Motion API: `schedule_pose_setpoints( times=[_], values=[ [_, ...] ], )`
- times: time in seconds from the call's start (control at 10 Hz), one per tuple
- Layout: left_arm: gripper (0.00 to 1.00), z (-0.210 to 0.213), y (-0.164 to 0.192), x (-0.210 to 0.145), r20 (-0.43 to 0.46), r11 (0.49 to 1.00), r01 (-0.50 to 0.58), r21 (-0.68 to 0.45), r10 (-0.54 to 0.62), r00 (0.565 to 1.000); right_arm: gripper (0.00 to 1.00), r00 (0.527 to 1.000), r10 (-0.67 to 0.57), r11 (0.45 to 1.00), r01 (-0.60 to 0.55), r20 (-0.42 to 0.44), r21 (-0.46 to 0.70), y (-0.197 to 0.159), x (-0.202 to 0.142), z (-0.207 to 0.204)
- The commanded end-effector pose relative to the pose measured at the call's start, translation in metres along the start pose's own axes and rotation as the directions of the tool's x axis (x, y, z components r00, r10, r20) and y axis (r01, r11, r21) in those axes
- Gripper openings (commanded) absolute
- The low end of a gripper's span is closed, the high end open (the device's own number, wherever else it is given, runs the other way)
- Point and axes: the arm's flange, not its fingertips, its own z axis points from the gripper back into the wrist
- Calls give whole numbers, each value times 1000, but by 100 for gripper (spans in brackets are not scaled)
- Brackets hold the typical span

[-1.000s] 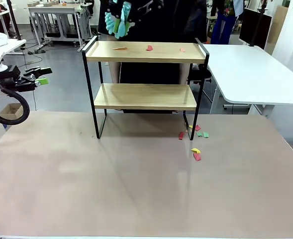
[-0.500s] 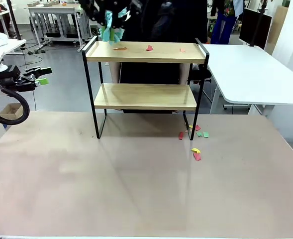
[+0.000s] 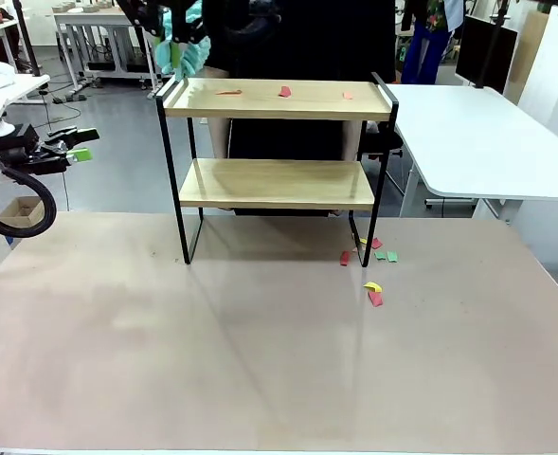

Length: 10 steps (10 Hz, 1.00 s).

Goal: Clean the shelf.
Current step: Clean the specific section of the Shelf indicated by the human with the Duster.

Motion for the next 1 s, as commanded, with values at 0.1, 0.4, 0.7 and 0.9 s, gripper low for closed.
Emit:
schedule_pose_setpoints(
  times=[0.1, 0.4, 0.7, 0.9],
  values=[
    [100, 0, -2, 3, 3, 1000, 9, 2, -9, 1000, 13, 999, -43, 999, 43, 11, -28, 16, 8, -5],
    [100, 0, -2, 3, 3, 1000, 9, 2, -9, 1000, 13, 998, -63, 997, 62, -15, -56, 9, 5, -20],
    [100, 0, -2, 3, 3, 1000, 9, 2, -9, 1000, 13, 996, -76, 995, 72, -48, -73, -1, 2, -29],
    [100, 0, -2, 3, 3, 1000, 9, 2, -9, 1000, 13, 998, -36, 998, 32, -54, -63, -2, 1, -34]
  ],
)
